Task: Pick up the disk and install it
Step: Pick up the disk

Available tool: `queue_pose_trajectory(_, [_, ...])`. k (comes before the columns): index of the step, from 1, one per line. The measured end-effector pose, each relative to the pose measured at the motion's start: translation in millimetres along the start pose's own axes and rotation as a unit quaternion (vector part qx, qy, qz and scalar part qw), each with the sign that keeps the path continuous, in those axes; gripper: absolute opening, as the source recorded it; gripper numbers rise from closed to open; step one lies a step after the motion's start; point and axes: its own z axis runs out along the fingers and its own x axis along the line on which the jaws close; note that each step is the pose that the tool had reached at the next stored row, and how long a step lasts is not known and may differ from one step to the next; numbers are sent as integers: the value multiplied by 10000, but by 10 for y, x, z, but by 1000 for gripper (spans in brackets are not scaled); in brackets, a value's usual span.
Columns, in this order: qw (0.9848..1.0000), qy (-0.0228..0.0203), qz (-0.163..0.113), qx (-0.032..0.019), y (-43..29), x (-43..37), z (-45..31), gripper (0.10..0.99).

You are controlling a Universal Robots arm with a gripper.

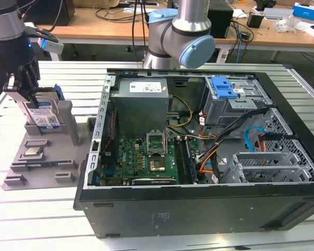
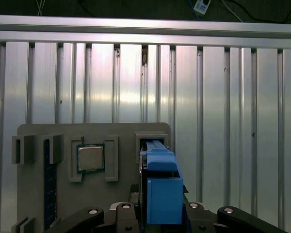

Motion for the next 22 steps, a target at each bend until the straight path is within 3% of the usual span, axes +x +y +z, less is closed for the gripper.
queue_pose_trajectory(6, [10000, -1, 0, 2, 0, 0, -2, 365])
queue_pose_trajectory(12, [10000, 0, 0, 0, 4, -4, -91, 365])
queue_pose_trajectory(14, [10000, 0, 0, 0, 6, -6, -136, 365])
queue_pose_trajectory(17, [10000, 0, 0, 0, 15, -13, -345, 365])
queue_pose_trajectory(22, [10000, 0, 0, 0, 18, -15, -432, 365])
